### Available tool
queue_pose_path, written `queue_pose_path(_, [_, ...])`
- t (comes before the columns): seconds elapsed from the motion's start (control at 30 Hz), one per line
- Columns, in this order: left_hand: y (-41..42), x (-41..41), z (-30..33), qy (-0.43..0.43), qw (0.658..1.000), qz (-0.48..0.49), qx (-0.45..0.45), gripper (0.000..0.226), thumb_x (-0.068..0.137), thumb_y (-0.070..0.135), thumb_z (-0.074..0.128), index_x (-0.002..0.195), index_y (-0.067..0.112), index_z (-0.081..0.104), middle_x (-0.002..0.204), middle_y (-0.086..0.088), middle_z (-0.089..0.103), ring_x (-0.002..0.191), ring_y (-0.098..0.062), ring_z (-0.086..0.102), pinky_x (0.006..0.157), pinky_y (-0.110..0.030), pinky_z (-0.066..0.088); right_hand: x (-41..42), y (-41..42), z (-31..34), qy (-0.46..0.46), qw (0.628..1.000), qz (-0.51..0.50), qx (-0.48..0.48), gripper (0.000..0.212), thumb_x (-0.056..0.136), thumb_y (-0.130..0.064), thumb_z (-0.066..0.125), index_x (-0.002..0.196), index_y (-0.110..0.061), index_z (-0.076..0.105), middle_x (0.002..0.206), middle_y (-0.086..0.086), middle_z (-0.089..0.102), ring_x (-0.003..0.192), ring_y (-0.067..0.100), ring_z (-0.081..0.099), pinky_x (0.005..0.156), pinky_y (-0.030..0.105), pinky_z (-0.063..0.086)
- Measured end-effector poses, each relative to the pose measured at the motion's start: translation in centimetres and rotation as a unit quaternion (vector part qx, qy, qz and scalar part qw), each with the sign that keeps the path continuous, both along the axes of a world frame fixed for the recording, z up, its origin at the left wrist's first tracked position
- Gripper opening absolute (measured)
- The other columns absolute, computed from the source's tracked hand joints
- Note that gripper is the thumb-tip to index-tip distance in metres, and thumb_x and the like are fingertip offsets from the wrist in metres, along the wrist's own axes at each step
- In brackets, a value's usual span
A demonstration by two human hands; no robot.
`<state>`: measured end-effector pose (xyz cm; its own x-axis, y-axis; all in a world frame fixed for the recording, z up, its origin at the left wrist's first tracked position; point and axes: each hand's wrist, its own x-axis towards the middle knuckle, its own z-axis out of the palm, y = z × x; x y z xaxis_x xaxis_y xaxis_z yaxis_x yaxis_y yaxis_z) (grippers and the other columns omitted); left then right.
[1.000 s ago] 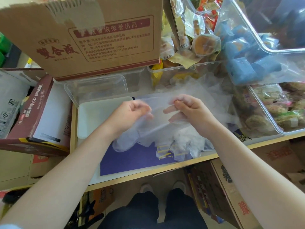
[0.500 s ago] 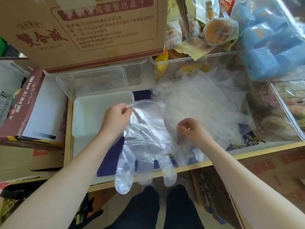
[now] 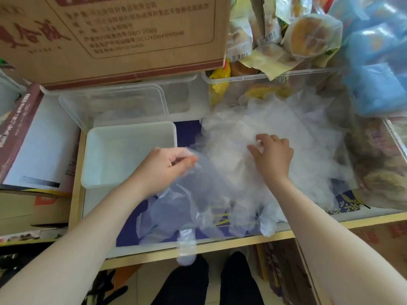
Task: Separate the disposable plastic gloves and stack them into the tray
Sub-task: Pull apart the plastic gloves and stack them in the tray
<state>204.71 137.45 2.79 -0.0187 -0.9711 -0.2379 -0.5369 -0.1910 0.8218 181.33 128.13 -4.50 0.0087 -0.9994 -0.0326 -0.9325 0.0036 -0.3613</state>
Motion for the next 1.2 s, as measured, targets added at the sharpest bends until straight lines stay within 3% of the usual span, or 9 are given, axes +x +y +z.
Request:
queue_pose_path(0.23, [-1.7, -2.0, -0.1, 0.008, 0.990, -0.081, -0.115, 0.022, 0.082, 0.045, 0.053, 0.082, 0.028, 0.068, 0.114, 0.013, 0.053, 0.105, -0.005, 0.052, 0.092, -0.010, 0.035, -0.7, 0.4, 4.0, -0.159, 0.970, 0.089, -0.160, 0.012, 0.081, -0.025, 0.066, 0.076, -0.014, 0.065, 0.102, -0.004, 0.063, 0.105, 0.020, 0.047, 0.082, 0.028, 0.024])
queue_pose_path(0.37, [-2.7, -3.5, 1.2, 0.033, 0.991, -0.087, -0.100, 0.010, 0.082, 0.041, 0.056, 0.078, 0.044, 0.064, 0.144, 0.018, 0.027, 0.135, -0.003, 0.028, 0.107, -0.013, 0.020, -0.8, 1.3, 8.8, -0.397, 0.905, 0.151, 0.008, 0.020, 0.087, -0.012, 0.064, 0.076, -0.021, 0.049, 0.083, -0.004, 0.064, 0.084, 0.005, 0.058, 0.078, 0.013, 0.042])
queue_pose_path(0.47, [-3.1, -4.1, 2.4, 0.036, 0.986, -0.102, -0.129, 0.017, 0.083, 0.047, 0.055, 0.079, 0.035, 0.067, 0.132, 0.013, 0.048, 0.122, -0.002, 0.046, 0.101, -0.018, 0.033, -1.1, 1.4, 11.2, -0.508, 0.845, 0.147, 0.075, 0.021, 0.088, 0.000, 0.058, 0.079, -0.015, 0.048, 0.071, 0.001, 0.066, 0.068, 0.009, 0.062, 0.070, 0.018, 0.048])
queue_pose_path(0.57, [-3.0, -4.2, 3.6, 0.077, 0.980, -0.091, -0.162, 0.028, 0.084, 0.042, 0.053, 0.081, 0.023, 0.072, 0.091, 0.017, 0.067, 0.090, 0.002, 0.060, 0.084, -0.019, 0.044, -1.8, 1.1, 12.9, -0.552, 0.827, 0.072, 0.076, 0.019, 0.088, 0.002, 0.058, 0.094, -0.016, 0.052, 0.067, -0.004, 0.068, 0.061, 0.010, 0.060, 0.064, 0.024, 0.050])
queue_pose_path(0.73, [-1.8, -3.4, 5.9, 0.195, 0.971, 0.001, -0.142, 0.018, 0.083, 0.023, 0.066, 0.071, 0.034, 0.075, 0.078, 0.022, 0.069, 0.077, 0.007, 0.060, 0.075, -0.010, 0.043, -3.5, 0.7, 14.3, -0.674, 0.707, -0.029, 0.211, 0.027, 0.088, -0.032, 0.049, 0.110, -0.018, 0.055, 0.081, -0.006, 0.073, 0.073, 0.006, 0.064, 0.071, 0.019, 0.047])
queue_pose_path(0.8, [-1.3, -3.2, 6.8, 0.226, 0.965, 0.032, -0.131, 0.023, 0.081, 0.025, 0.063, 0.065, 0.037, 0.074, 0.070, 0.021, 0.068, 0.068, 0.008, 0.058, 0.068, -0.009, 0.043, -3.7, 1.1, 14.9, -0.643, 0.710, 0.012, 0.286, 0.038, 0.088, -0.048, 0.037, 0.101, -0.021, 0.062, 0.084, -0.009, 0.073, 0.079, 0.003, 0.066, 0.074, 0.022, 0.045])
queue_pose_path(0.87, [-0.8, -2.9, 7.5, 0.239, 0.962, 0.050, -0.122, 0.026, 0.081, 0.025, 0.058, 0.062, 0.034, 0.074, 0.063, 0.019, 0.066, 0.060, 0.006, 0.055, 0.061, -0.008, 0.041, -3.3, 1.4, 15.4, -0.608, 0.731, 0.068, 0.302, 0.032, 0.080, -0.051, 0.052, 0.085, -0.025, 0.070, 0.089, -0.007, 0.073, 0.085, 0.007, 0.066, 0.086, 0.029, 0.045])
queue_pose_path(0.97, [-0.5, -2.2, 8.0, 0.254, 0.959, 0.071, -0.105, 0.033, 0.088, 0.016, 0.055, 0.064, 0.027, 0.075, 0.062, 0.016, 0.066, 0.057, 0.005, 0.054, 0.059, -0.008, 0.042, -2.0, 1.6, 16.6, -0.573, 0.773, 0.107, 0.252, 0.015, 0.079, -0.029, 0.069, 0.075, -0.017, 0.062, 0.083, -0.003, 0.072, 0.080, 0.012, 0.064, 0.081, 0.031, 0.044])
queue_pose_path(1.2, [-0.3, 0.6, 7.8, 0.208, 0.964, 0.153, -0.064, 0.029, 0.095, 0.014, 0.052, 0.072, 0.017, 0.070, 0.060, 0.012, 0.069, 0.054, 0.003, 0.059, 0.057, -0.010, 0.047, -1.9, 1.0, 19.7, -0.661, 0.735, 0.094, 0.120, 0.021, 0.097, -0.016, 0.046, 0.076, -0.013, 0.045, 0.074, -0.001, 0.072, 0.062, 0.009, 0.059, 0.059, 0.021, 0.046])
